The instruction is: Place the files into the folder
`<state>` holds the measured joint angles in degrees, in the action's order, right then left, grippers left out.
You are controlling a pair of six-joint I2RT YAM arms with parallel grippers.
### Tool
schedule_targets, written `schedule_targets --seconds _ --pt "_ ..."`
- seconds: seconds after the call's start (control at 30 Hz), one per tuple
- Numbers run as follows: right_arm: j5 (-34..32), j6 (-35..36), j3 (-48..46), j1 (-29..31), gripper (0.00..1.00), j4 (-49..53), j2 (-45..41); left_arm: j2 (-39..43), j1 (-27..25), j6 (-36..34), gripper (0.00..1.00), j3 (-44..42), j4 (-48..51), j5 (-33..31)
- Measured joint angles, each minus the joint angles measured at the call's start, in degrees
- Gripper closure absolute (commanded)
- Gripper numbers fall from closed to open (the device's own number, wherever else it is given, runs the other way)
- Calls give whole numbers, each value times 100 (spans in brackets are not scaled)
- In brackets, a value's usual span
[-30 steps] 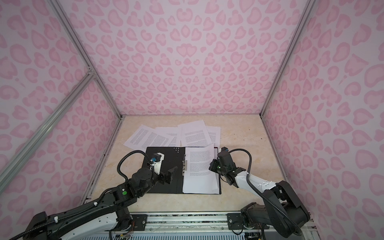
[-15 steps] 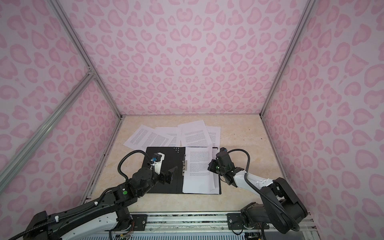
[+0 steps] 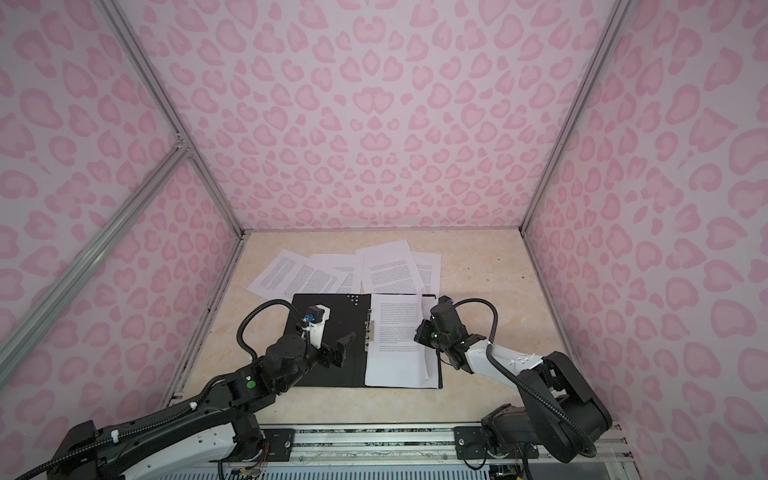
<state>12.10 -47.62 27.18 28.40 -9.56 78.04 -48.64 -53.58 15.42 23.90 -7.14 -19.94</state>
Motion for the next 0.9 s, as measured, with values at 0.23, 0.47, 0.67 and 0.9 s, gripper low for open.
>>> schedule_targets --seconds 0.23,0.47,0.67,0.9 --pt "-7 -87 7 109 95 2 11 -26 0 0 0 0 0 0" --pt "-219 -48 188 125 72 310 -4 -42 0 0 0 9 17 0" --pt "-533 122 424 127 26 833 -48 -63 0 2 0 11 24 -7" --pt "-1078 437 782 57 4 1650 -280 -85 0 66 0 22 37 -63"
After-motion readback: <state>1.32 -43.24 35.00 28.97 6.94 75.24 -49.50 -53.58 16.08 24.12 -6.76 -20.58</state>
